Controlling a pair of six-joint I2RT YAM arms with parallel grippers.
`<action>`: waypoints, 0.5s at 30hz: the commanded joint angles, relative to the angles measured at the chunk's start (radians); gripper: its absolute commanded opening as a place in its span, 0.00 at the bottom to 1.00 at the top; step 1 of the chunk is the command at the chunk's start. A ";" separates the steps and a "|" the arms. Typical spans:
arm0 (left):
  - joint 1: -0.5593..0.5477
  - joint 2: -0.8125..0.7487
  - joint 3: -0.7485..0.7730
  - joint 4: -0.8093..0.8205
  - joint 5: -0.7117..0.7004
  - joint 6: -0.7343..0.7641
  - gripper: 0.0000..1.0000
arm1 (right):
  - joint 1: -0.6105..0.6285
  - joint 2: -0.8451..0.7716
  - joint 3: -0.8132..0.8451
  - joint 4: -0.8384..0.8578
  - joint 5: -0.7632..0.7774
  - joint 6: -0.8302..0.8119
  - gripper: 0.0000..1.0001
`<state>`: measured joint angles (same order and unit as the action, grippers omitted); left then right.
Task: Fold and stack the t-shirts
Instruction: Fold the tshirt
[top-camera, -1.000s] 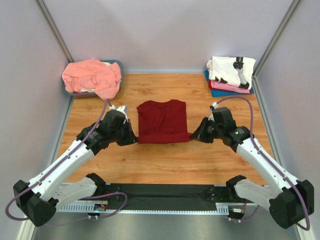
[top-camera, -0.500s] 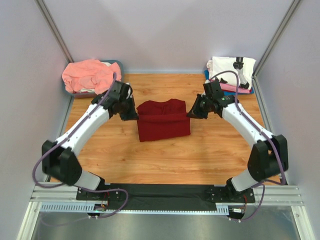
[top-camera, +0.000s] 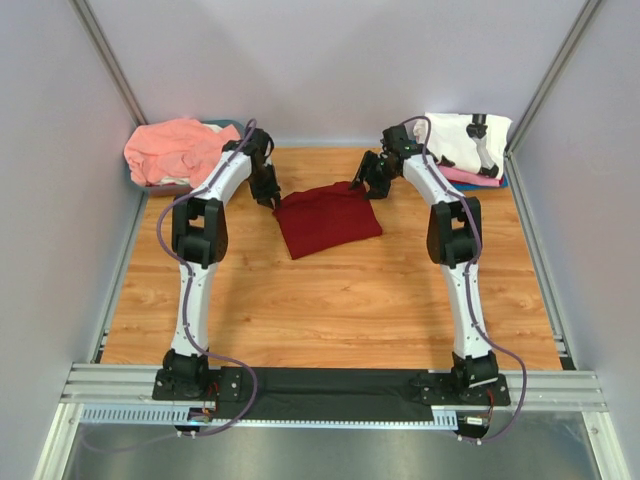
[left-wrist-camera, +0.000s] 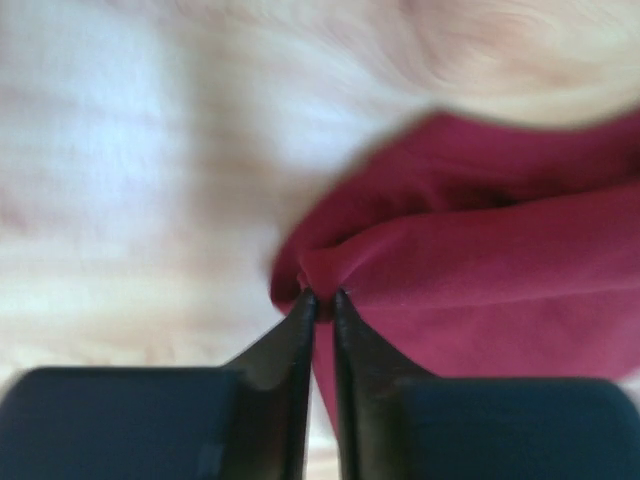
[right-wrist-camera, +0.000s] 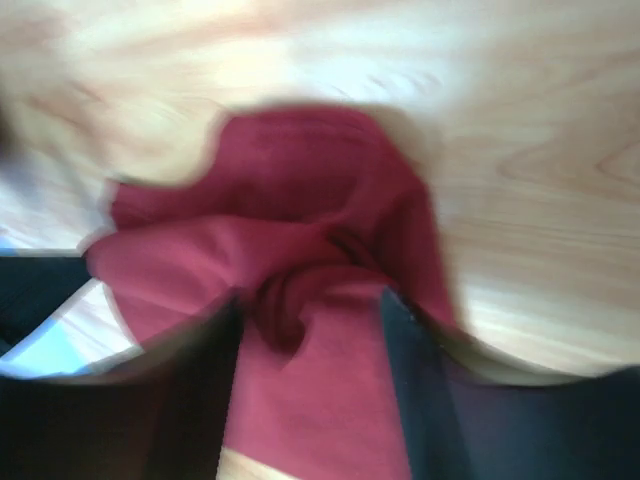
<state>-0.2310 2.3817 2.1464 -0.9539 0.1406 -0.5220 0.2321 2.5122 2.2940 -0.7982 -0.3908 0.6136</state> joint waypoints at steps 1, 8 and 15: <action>0.004 0.045 0.092 -0.102 0.039 0.030 0.36 | -0.007 0.008 0.032 -0.055 -0.059 -0.031 0.64; -0.001 -0.061 0.050 -0.063 0.028 0.039 0.70 | -0.014 -0.107 -0.083 0.048 -0.037 -0.095 0.91; -0.013 -0.202 0.043 -0.126 -0.084 0.088 0.76 | -0.017 -0.340 -0.376 0.117 0.104 -0.141 0.98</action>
<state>-0.2363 2.3024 2.1799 -1.0370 0.1101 -0.4755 0.2199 2.3291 2.0132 -0.7414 -0.3634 0.5137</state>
